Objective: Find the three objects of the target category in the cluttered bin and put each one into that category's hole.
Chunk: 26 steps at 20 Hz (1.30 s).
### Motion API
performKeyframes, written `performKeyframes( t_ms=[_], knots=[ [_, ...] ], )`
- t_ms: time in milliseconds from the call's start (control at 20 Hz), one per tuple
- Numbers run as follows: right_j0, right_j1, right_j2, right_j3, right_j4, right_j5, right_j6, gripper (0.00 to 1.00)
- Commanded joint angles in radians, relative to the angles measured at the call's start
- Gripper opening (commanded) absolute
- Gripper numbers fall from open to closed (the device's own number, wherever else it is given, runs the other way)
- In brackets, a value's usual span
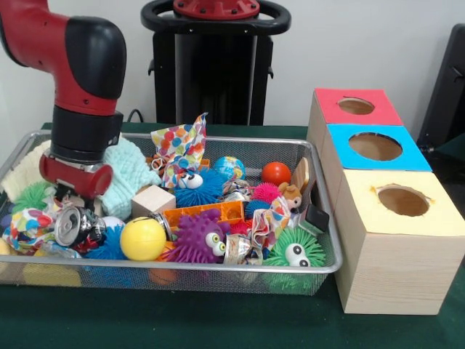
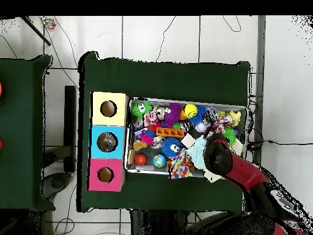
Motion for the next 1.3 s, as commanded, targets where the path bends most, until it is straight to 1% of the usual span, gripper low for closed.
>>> performKeyframes(
  t_ms=[50,250,400,700,950,1150,1300],
  knots=[
    [-0.042,0.114,0.060,0.058,-0.149,0.007,0.058,1.00],
    [-0.075,0.163,0.073,0.083,-0.251,-0.048,0.052,1.00],
    [-0.097,0.183,0.069,0.102,-0.329,-0.085,0.058,1.00],
    [-0.135,0.210,0.066,0.108,-0.474,-0.109,0.045,1.00],
    [-0.150,0.212,0.070,0.113,-0.572,-0.116,0.047,1.00],
    [-0.150,0.213,0.067,0.118,-0.631,-0.121,0.053,1.00],
    [-0.140,0.220,0.038,0.121,-0.664,-0.146,0.060,1.00]
  ],
)
